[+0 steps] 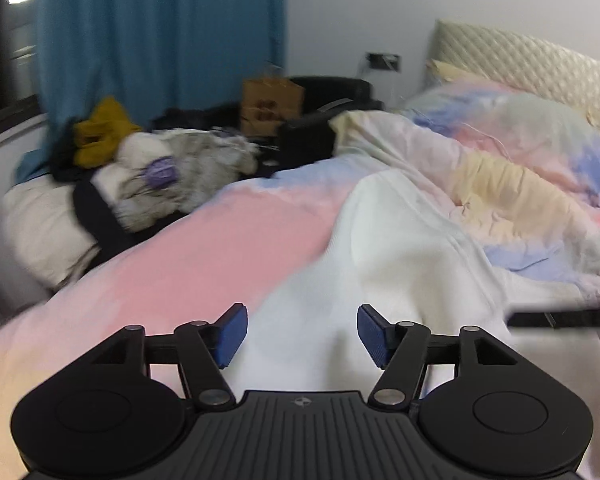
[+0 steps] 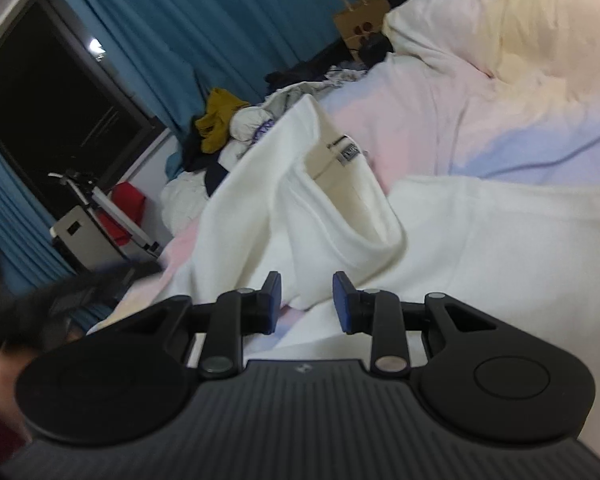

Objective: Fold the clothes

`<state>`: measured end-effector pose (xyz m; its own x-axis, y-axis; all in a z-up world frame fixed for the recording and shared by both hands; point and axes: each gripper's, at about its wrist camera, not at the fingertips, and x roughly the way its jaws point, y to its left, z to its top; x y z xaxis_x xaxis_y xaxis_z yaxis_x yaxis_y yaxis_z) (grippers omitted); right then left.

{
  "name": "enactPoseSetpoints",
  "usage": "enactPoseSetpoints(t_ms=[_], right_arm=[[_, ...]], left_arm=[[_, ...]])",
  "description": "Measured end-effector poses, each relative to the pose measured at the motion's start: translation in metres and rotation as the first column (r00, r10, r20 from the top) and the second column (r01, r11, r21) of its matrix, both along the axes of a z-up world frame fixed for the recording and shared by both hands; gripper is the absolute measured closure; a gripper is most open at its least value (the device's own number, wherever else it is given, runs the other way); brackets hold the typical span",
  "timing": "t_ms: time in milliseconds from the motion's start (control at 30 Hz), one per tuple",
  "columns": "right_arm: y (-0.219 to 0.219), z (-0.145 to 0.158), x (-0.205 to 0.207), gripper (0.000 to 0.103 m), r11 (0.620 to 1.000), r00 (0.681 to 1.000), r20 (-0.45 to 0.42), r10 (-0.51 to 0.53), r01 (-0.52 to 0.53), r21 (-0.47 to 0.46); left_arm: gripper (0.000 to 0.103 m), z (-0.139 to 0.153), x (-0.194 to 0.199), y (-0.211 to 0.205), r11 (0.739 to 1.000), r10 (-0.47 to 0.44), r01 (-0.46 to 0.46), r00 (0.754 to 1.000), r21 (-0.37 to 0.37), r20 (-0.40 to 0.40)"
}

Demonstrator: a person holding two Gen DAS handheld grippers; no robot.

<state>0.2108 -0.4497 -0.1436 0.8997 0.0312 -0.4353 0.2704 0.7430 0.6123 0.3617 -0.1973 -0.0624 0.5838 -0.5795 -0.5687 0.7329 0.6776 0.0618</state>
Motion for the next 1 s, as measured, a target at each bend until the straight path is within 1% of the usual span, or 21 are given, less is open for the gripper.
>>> enactPoseSetpoints(t_ms=[100, 133, 167, 233, 267, 333, 500, 533, 600, 633, 733, 833, 867, 900, 933, 967, 1000], right_arm=[[-0.003, 0.008, -0.001, 0.07, 1.0, 1.0, 0.015, 0.016, -0.016, 0.003], [-0.004, 0.012, -0.002, 0.063, 1.0, 1.0, 0.02, 0.016, -0.016, -0.003], [-0.005, 0.015, -0.002, 0.052, 1.0, 1.0, 0.024, 0.02, -0.02, -0.008], [-0.007, 0.02, -0.005, 0.043, 1.0, 0.999, 0.033, 0.019, -0.019, -0.016], [-0.009, 0.021, -0.006, 0.043, 1.0, 0.999, 0.038, 0.014, -0.014, -0.019], [-0.012, 0.025, -0.006, 0.043, 1.0, 0.999, 0.034, 0.014, -0.013, -0.028], [-0.025, 0.036, 0.002, 0.043, 0.998, 0.999, -0.011, 0.04, -0.04, -0.057], [-0.029, 0.039, 0.006, 0.043, 0.996, 0.998, -0.021, 0.052, -0.053, -0.076], [-0.037, 0.042, 0.022, 0.043, 0.994, 0.996, -0.076, 0.042, -0.05, -0.101], [-0.041, 0.042, 0.033, 0.043, 0.993, 0.993, -0.111, 0.044, -0.056, -0.105], [-0.044, 0.046, 0.075, 0.043, 0.98, 0.978, -0.18, 0.11, -0.137, -0.145], [-0.048, 0.045, 0.118, 0.043, 0.97, 0.949, -0.265, 0.168, -0.206, -0.125], [-0.049, 0.044, 0.132, 0.044, 0.969, 0.941, -0.289, 0.177, -0.219, -0.118], [-0.049, 0.043, 0.143, 0.044, 0.967, 0.934, -0.312, 0.174, -0.222, -0.124], [-0.049, 0.043, 0.152, 0.047, 0.967, 0.927, -0.336, 0.165, -0.22, -0.131], [-0.049, 0.043, 0.161, 0.063, 0.966, 0.92, -0.36, 0.156, -0.218, -0.139], [-0.048, 0.045, 0.169, 0.075, 0.961, 0.911, -0.383, 0.151, -0.226, -0.157]], left_arm=[[0.038, -0.007, -0.052, 0.037, 0.998, 0.061, -0.061, 0.998, 0.016, -0.001], [0.038, -0.011, -0.069, 0.048, 0.997, 0.081, -0.081, 0.997, 0.018, -0.001], [0.038, -0.015, -0.084, 0.057, 0.995, 0.092, -0.092, 0.996, 0.022, -0.002], [0.038, -0.022, -0.108, 0.07, 0.995, 0.095, -0.095, 0.995, 0.034, -0.004], [0.038, -0.025, -0.118, 0.074, 0.994, 0.094, -0.094, 0.996, 0.048, 0.002], [0.038, -0.032, -0.131, 0.075, 0.992, 0.093, -0.096, 0.995, 0.084, 0.04], [0.039, -0.045, -0.142, 0.077, 0.985, 0.133, -0.14, 0.988, 0.097, 0.08], [0.039, -0.048, -0.142, 0.077, 0.985, 0.136, -0.144, 0.987, 0.096, 0.087], [0.043, -0.054, -0.141, 0.079, 0.987, 0.132, -0.136, 0.989, 0.084, 0.062], [0.043, -0.058, -0.141, 0.08, 0.988, 0.13, -0.134, 0.99, 0.081, 0.052], [0.044, -0.067, -0.139, 0.078, 0.981, 0.143, -0.15, 0.987, 0.119, 0.067], [0.053, -0.075, -0.13, 0.08, 0.971, 0.191, -0.197, 0.98, 0.135, 0.054], [0.061, -0.076, -0.126, 0.081, 0.968, 0.211, -0.214, 0.977, 0.133, 0.036], [0.076, -0.077, -0.122, 0.082, 0.966, 0.226, -0.227, 0.974, 0.127, 0.021], [0.087, -0.076, -0.119, 0.085, 0.965, 0.236, -0.236, 0.972, 0.112, 0.007], [0.096, -0.071, -0.116, 0.089, 0.965, 0.25, -0.248, 0.968, 0.083, -0.007], [0.099, -0.066, -0.114, 0.096, 0.964, 0.265, -0.264, 0.964, 0.041, -0.023]])
